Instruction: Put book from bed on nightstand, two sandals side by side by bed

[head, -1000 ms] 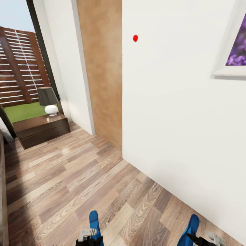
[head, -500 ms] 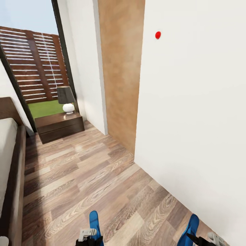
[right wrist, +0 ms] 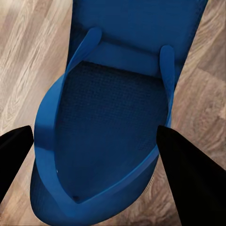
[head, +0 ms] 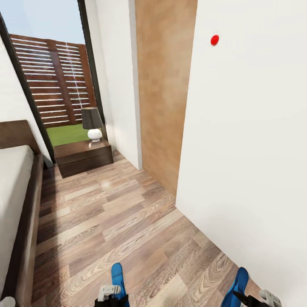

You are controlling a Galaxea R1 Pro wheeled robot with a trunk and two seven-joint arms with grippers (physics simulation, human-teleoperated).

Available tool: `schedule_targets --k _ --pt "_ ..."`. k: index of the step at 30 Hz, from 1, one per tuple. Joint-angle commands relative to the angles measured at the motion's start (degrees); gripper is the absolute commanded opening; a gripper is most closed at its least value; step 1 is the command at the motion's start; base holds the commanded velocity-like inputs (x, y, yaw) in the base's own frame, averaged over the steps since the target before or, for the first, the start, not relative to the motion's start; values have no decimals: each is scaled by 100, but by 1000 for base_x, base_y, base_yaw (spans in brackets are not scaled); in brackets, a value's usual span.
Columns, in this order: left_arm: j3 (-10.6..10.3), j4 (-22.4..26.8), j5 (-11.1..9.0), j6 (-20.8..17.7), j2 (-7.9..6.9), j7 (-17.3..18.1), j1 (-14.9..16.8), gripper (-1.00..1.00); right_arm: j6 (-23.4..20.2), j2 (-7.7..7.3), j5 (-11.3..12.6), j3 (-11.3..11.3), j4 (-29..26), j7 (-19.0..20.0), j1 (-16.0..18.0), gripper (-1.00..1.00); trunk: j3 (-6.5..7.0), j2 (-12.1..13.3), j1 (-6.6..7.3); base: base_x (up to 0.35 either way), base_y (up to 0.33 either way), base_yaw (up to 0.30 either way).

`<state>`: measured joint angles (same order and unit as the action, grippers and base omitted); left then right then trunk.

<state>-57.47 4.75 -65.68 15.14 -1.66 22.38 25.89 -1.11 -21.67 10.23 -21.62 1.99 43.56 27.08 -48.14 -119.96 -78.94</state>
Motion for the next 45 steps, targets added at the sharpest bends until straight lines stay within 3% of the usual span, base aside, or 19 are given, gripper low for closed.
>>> schedule_targets --k 1,19,45 --pt "-47 -1 -50 15 -1 12 4 -100 -12 -4 58 9 21 28 8 -100 -5 -2 1 2 0 287" --pt "-54 -1 -50 16 50 5 4 -100 -12 -4 58 9 21 24 8 -100 -5 -2 1 44 0 280" --pt "-54 -1 -48 16 79 -1 4 -100 -12 -4 58 9 21 29 8 -100 -5 -2 1 319 0 10"
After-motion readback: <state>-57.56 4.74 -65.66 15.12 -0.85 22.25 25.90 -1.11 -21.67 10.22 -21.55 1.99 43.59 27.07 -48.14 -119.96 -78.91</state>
